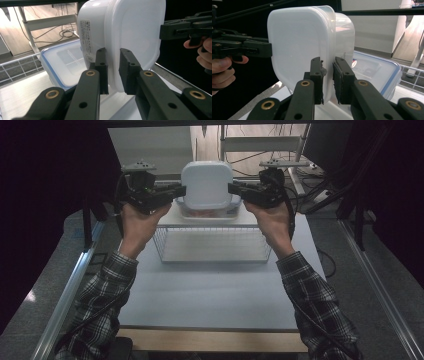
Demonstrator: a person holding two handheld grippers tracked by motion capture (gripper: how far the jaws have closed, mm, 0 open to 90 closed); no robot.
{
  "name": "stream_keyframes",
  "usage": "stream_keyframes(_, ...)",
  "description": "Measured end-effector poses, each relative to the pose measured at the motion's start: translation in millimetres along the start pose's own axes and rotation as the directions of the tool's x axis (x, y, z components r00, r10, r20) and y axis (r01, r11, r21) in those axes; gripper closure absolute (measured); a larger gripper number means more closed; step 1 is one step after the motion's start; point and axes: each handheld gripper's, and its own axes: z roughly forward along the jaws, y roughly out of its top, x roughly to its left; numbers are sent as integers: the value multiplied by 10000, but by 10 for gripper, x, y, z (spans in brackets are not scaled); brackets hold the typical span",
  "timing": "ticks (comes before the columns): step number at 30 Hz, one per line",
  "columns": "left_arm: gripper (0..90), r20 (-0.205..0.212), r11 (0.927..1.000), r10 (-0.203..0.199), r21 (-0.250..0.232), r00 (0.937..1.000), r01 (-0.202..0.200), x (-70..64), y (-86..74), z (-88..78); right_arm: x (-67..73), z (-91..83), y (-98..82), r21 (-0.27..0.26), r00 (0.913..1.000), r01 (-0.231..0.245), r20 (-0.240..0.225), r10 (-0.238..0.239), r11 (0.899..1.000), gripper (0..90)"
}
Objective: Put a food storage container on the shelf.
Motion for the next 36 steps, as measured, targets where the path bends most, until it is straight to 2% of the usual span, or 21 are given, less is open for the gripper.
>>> stream_keyframes(9,781,67,9996,-264,52,9996,264,103,58,104,-139,152,44,252,9991,-407,137,403,9989,769)
stream_keyframes(20,763,75,9983,-523,247,9986,521,191,70,209,-177,210,74,408,9976,-620,342,606,9972,764)
stream_keyframes(27,691,314,9968,-790,140,9964,786,235,52,236,-161,217,107,479,9975,-680,199,671,9965,719)
stream_keyframes(36,585,371,9965,-839,65,9958,837,263,74,320,-161,281,155,493,9976,-580,401,561,9971,654)
